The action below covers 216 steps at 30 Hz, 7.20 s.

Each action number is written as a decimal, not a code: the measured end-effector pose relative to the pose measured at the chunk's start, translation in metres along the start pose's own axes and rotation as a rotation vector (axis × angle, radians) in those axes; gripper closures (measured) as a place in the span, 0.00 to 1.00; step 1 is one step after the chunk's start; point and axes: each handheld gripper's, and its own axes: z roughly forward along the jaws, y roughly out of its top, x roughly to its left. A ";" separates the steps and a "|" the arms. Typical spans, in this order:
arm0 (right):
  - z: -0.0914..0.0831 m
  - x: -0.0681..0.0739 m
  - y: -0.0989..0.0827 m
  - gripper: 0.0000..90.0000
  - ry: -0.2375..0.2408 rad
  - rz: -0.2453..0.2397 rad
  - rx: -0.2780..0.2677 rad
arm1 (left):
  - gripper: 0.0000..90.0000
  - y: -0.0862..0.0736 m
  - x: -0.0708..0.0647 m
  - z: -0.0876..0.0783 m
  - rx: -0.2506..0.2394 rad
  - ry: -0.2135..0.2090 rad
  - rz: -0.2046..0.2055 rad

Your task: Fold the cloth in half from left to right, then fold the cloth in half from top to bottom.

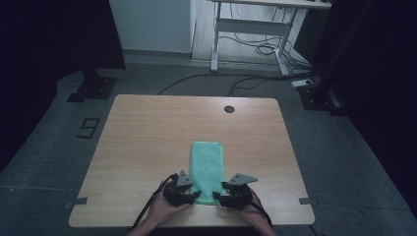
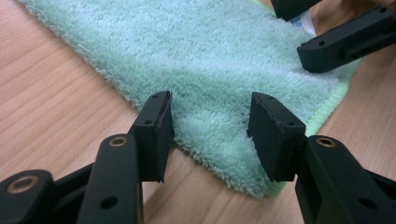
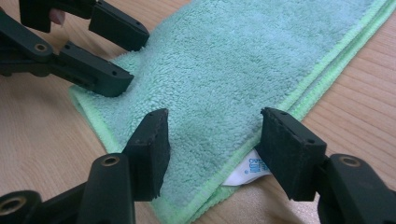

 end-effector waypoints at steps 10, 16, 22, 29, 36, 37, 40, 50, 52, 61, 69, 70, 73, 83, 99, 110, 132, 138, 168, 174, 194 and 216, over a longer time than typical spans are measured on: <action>-0.003 0.002 -0.003 0.48 0.004 -0.021 0.006 | 0.56 -0.009 -0.003 -0.007 0.001 -0.019 0.000; -0.004 0.001 -0.002 0.48 0.011 -0.019 0.008 | 0.53 -0.008 -0.002 -0.009 0.005 -0.033 -0.008; -0.011 -0.008 0.010 0.46 0.017 0.012 -0.048 | 0.47 0.011 0.018 -0.022 -0.078 -0.028 -0.054; -0.011 -0.018 0.024 0.43 0.021 0.021 -0.077 | 0.42 0.032 0.037 -0.021 -0.108 -0.040 -0.097; -0.008 -0.028 0.033 0.41 0.019 0.030 -0.106 | 0.40 0.044 0.050 -0.017 -0.132 -0.046 -0.115; -0.008 -0.031 0.035 0.41 0.015 0.033 -0.114 | 0.40 0.046 0.052 -0.017 -0.140 -0.046 -0.118; -0.008 -0.036 0.042 0.40 0.001 0.036 -0.120 | 0.39 0.054 0.059 -0.015 -0.153 -0.039 -0.119; 0.009 -0.068 0.070 0.39 -0.022 0.071 -0.108 | 0.39 0.084 0.091 0.010 -0.140 -0.040 -0.141; 0.013 -0.077 0.074 0.39 -0.020 0.088 -0.115 | 0.39 0.088 0.095 0.014 -0.143 -0.036 -0.141; 0.035 -0.102 0.082 0.39 -0.039 0.129 -0.088 | 0.41 0.098 0.112 0.034 -0.109 -0.016 -0.146; 0.049 -0.116 0.088 0.41 -0.042 0.160 -0.071 | 0.44 0.099 0.125 0.039 -0.102 -0.009 -0.168; 0.050 -0.117 0.089 0.41 -0.044 0.163 -0.069 | 0.44 0.099 0.126 0.041 -0.096 -0.013 -0.173; 0.053 -0.120 0.090 0.43 -0.049 0.170 -0.063 | 0.45 0.097 0.130 0.045 -0.083 -0.024 -0.186; 0.072 -0.126 0.091 0.46 -0.057 0.171 -0.023 | 0.50 0.090 0.141 0.050 -0.050 -0.010 -0.216; 0.084 -0.125 0.092 0.61 -0.101 0.133 -0.002 | 0.65 0.087 0.139 0.066 -0.018 0.024 -0.221; 0.085 -0.122 0.092 0.92 -0.042 0.133 -0.002 | 0.96 0.086 0.133 0.064 -0.039 0.003 -0.185; 0.016 -0.081 0.094 0.92 0.019 0.008 -0.185 | 0.97 0.082 0.090 -0.013 -0.250 -0.030 -0.053; 0.009 -0.074 0.082 0.91 0.023 -0.012 -0.186 | 0.96 0.075 0.077 -0.015 -0.252 -0.023 -0.014; -0.022 -0.018 0.019 0.90 0.168 -0.057 -0.147 | 0.95 0.000 0.015 -0.039 -0.217 -0.096 0.033; -0.028 -0.004 0.002 0.88 0.196 -0.086 -0.106 | 0.91 -0.020 -0.003 -0.035 -0.149 -0.112 0.079; -0.012 0.001 0.009 0.51 0.168 -0.069 -0.073 | 0.50 0.007 0.004 -0.017 -0.093 -0.151 0.046; 0.037 -0.025 0.036 0.48 0.034 -0.071 -0.003 | 0.50 0.024 0.042 0.019 -0.041 -0.092 -0.015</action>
